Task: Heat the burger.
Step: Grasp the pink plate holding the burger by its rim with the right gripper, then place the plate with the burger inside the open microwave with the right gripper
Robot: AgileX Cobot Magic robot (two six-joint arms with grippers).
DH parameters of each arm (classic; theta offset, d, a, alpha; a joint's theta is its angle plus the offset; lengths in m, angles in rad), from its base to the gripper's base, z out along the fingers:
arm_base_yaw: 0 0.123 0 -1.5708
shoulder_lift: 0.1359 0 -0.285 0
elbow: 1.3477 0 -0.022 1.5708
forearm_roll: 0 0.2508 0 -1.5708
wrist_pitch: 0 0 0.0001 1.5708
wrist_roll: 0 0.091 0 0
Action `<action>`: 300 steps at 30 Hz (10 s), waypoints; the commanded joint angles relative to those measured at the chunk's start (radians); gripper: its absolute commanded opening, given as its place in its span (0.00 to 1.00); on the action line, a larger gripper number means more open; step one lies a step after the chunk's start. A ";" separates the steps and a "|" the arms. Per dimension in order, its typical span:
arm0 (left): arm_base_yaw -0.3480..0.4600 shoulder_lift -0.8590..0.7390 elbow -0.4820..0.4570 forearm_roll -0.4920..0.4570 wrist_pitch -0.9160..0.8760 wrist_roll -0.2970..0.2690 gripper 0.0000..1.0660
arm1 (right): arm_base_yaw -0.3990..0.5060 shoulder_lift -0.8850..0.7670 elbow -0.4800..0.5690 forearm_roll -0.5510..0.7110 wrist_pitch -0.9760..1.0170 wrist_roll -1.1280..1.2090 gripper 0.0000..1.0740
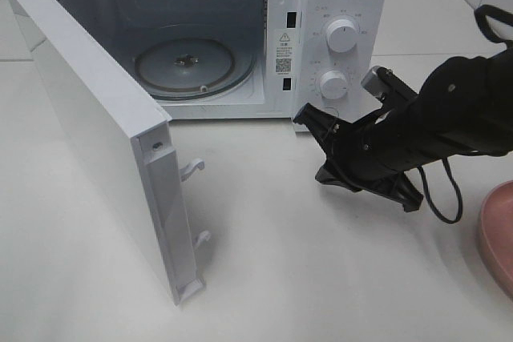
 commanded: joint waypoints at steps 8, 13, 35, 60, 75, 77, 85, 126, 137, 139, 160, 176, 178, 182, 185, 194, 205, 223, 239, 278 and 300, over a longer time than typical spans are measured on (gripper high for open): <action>0.005 -0.024 0.002 -0.003 -0.015 -0.004 0.96 | -0.058 -0.147 -0.006 -0.284 0.365 -0.236 0.01; 0.005 -0.024 0.002 -0.003 -0.015 -0.004 0.96 | -0.058 -0.219 -0.006 -0.420 0.471 -0.224 0.02; 0.005 -0.024 0.002 -0.003 -0.015 -0.004 0.96 | -0.059 -0.384 -0.004 -0.633 0.783 -0.226 0.94; 0.005 -0.024 0.002 -0.003 -0.015 -0.004 0.96 | -0.353 -0.313 0.105 -0.707 0.701 -0.235 0.90; 0.005 -0.024 0.002 -0.003 -0.015 -0.004 0.96 | -0.374 -0.106 0.112 -0.710 0.548 -0.227 0.86; 0.005 -0.024 0.002 -0.003 -0.015 -0.004 0.96 | -0.374 -0.097 0.112 -0.710 0.534 -0.227 0.86; 0.005 -0.024 0.002 -0.003 -0.015 -0.004 0.96 | -0.374 -0.013 0.111 -0.710 0.475 -0.219 0.84; 0.005 -0.024 0.002 -0.003 -0.015 -0.004 0.96 | -0.243 -0.063 0.111 -0.989 0.668 0.080 0.00; 0.005 -0.024 0.002 -0.003 -0.015 -0.004 0.96 | -0.069 -0.063 0.111 -1.134 0.777 0.252 0.00; 0.005 -0.024 0.002 -0.003 -0.015 -0.004 0.96 | -0.040 -0.063 0.111 -1.140 0.787 0.264 0.00; 0.005 -0.024 0.002 -0.003 -0.015 -0.004 0.96 | 0.201 -0.214 0.112 -1.180 0.908 0.229 0.00; 0.005 -0.024 0.002 -0.003 -0.015 -0.004 0.96 | 0.361 -0.353 0.182 -1.208 0.937 0.157 0.00; 0.005 -0.024 0.002 -0.003 -0.015 -0.004 0.96 | 0.401 -0.371 0.184 -1.213 0.939 0.142 0.00; 0.005 -0.024 0.002 -0.003 -0.015 -0.004 0.96 | 0.452 -0.378 0.192 -1.233 0.950 0.132 0.00; 0.005 -0.024 0.002 -0.003 -0.015 -0.004 0.96 | 0.494 -0.378 0.192 -1.241 0.952 0.131 0.00; 0.005 -0.024 0.002 -0.003 -0.015 -0.004 0.96 | 0.595 -0.378 0.192 -1.286 0.959 0.076 0.00; 0.005 -0.024 0.002 -0.003 -0.015 -0.004 0.96 | 0.674 -0.378 0.192 -1.372 0.908 -0.054 0.00; 0.005 -0.024 0.002 -0.003 -0.015 -0.004 0.96 | 0.676 -0.378 0.192 -1.445 0.719 -0.386 0.00; 0.005 -0.024 0.002 -0.003 -0.015 -0.004 0.96 | 0.640 -0.378 0.192 -1.451 0.584 -0.591 0.00; 0.005 -0.024 0.002 -0.003 -0.015 -0.004 0.96 | 0.173 -0.373 0.031 -0.675 0.362 -1.977 0.00; 0.005 -0.024 0.002 -0.003 -0.015 -0.004 0.96 | 0.177 -0.222 -0.132 -0.728 0.376 -1.969 0.00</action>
